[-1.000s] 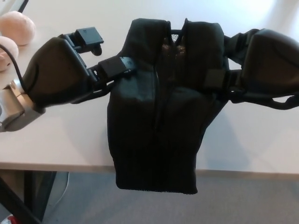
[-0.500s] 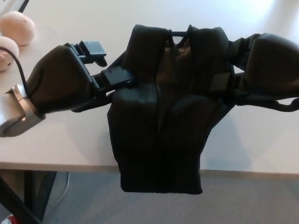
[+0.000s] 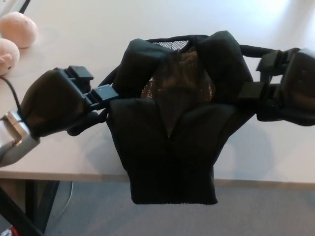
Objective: A lunch bag is kept on the middle of the desk and the robot uses both its hands to grab the opening of the bag from the left and right and moves its hands away from each other to spread the bag open
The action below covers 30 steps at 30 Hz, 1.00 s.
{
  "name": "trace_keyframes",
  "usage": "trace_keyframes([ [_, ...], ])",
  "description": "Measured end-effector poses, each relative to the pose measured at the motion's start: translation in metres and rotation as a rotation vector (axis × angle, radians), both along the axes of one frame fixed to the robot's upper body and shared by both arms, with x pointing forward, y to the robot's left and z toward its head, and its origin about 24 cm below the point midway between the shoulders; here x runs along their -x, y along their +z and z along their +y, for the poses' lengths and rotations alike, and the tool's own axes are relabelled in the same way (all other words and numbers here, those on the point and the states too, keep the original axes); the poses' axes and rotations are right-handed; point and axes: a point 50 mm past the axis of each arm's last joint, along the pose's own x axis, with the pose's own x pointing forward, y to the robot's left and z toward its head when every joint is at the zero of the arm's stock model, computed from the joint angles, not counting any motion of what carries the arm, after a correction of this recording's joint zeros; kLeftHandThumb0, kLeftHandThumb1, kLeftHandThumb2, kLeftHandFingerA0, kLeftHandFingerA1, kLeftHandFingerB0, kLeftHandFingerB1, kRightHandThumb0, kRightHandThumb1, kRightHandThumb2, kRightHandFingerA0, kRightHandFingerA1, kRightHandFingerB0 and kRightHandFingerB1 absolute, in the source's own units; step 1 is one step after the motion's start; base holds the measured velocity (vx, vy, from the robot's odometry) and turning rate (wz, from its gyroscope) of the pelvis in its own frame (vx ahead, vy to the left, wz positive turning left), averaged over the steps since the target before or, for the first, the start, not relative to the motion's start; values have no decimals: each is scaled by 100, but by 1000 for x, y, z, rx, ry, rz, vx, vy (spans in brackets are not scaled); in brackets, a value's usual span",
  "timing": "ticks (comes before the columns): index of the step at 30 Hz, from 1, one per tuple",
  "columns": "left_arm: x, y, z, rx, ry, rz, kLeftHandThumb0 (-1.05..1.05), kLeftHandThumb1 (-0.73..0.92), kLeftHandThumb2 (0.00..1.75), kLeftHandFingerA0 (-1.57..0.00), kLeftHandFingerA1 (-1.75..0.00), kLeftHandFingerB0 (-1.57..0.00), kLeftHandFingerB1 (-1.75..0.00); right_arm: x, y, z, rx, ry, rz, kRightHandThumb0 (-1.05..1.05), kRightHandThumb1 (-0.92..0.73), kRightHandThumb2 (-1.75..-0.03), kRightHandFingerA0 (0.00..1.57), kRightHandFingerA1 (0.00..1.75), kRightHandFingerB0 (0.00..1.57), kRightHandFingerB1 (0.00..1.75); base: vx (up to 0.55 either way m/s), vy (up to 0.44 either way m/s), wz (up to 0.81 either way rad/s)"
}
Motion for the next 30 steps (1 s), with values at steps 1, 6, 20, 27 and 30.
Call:
trace_keyframes([
  [1,0,-1,1,13,9,4,-27,64,60,-79,-130,-76,-99,1,-1,-2,-11,-7,1,-37,-47,-55,105,70,86,48,0,0,0],
  [6,2,-9,11,129,92,31,-40,60,85,-77,-124,-68,-108,3,-12,-26,-129,-123,7,-34,-41,-55,110,60,86,51,0,0,0],
  [20,16,-21,28,362,157,82,-29,77,63,-71,-113,-69,-85,16,-62,-54,-342,-326,132,-35,-44,-55,108,57,84,49,0,0,0],
  [27,25,-29,35,414,171,105,-29,74,62,-74,-106,-73,-79,19,-75,-49,-398,-340,161,-34,-45,-55,106,55,84,49,0,0,0],
  [30,27,-30,35,424,171,110,-29,74,61,-75,-103,-74,-77,19,-77,-48,-407,-345,167,-34,-44,-55,105,55,83,49,0,0,0],
])
